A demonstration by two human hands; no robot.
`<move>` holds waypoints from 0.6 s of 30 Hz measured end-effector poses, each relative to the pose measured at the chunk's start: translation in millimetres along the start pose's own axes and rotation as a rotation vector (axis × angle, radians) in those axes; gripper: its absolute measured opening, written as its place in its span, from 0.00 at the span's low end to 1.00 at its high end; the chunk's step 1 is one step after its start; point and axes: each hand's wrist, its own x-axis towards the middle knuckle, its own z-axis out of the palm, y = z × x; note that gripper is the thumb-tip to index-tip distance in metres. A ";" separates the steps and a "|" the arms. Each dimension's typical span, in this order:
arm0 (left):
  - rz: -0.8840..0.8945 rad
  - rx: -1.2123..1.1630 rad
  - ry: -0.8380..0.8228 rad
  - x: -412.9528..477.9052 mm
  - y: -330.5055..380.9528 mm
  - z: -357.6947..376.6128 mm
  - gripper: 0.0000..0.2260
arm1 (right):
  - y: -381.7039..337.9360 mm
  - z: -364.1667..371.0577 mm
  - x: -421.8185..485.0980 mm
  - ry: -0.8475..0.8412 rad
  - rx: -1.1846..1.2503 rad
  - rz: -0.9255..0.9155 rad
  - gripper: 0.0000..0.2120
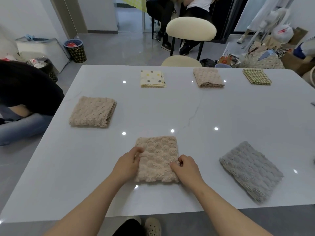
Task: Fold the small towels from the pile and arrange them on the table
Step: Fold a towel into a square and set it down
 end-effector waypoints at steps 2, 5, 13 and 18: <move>-0.007 -0.040 -0.023 -1.0 -1.5 -4.8 0.10 | 0.5 1.0 -0.1 0.002 -0.019 -0.001 0.16; 0.012 -0.027 -0.007 0.7 -3.2 -4.2 0.11 | -0.1 0.4 -1.7 0.006 -0.010 -0.020 0.12; 0.118 0.269 0.173 -2.3 25.1 -7.3 0.14 | -2.8 -4.2 -7.3 0.060 0.216 0.087 0.04; 0.259 0.293 0.121 6.0 48.3 6.9 0.13 | 6.3 -18.2 -5.5 0.083 0.184 0.048 0.03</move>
